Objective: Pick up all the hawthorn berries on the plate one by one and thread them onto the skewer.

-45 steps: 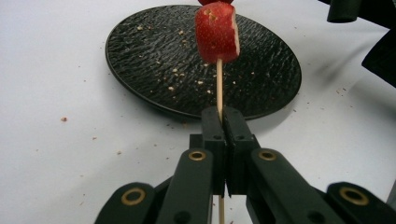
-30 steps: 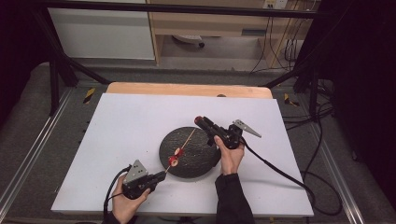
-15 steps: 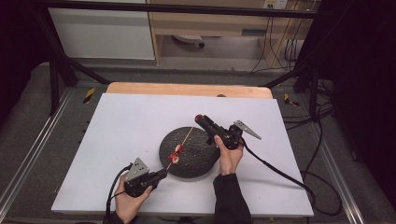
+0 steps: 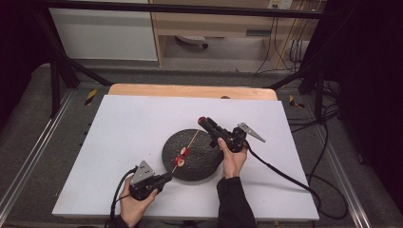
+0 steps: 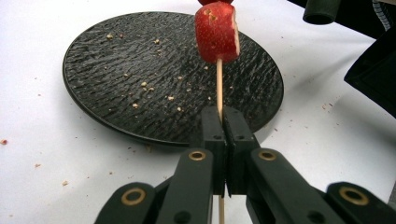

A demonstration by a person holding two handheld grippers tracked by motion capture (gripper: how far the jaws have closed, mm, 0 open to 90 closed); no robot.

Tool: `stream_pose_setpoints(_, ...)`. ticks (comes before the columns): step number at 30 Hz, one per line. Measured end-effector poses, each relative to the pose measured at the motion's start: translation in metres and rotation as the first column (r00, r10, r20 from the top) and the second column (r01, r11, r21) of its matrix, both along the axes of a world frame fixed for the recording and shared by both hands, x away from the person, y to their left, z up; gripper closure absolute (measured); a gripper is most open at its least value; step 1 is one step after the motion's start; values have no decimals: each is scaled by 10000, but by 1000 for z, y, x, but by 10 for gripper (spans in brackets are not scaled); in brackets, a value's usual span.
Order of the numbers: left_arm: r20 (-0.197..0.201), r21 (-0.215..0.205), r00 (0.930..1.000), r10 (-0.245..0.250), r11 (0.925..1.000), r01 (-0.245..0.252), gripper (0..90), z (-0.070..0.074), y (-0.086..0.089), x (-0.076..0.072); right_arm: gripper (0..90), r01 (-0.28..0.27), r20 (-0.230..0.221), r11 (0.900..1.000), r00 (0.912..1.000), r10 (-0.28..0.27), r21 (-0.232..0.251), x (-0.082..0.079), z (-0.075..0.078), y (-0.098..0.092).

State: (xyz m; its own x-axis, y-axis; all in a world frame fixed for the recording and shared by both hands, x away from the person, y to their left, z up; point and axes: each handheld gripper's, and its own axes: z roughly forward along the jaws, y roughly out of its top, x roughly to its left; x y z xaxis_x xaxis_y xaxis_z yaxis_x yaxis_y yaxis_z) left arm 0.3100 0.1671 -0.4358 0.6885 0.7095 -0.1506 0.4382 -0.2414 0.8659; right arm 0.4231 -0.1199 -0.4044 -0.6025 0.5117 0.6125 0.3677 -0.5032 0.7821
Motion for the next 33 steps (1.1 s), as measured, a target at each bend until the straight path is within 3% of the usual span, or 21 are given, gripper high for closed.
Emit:
stream_pose_setpoints(14, -40, -76, 9999, 106, 9999, -107, 884, 2, -5, 3, 629, -85, -33, 10000, 10000, 86, 44, -2, -4, 3)
stream_pose_setpoints(33, -79, -487, 9995, 297, 9984, -300, 885, 11, -19, 12, 630, -245, -42, 9997, 9997, 245, -64, -4, -6, 5)
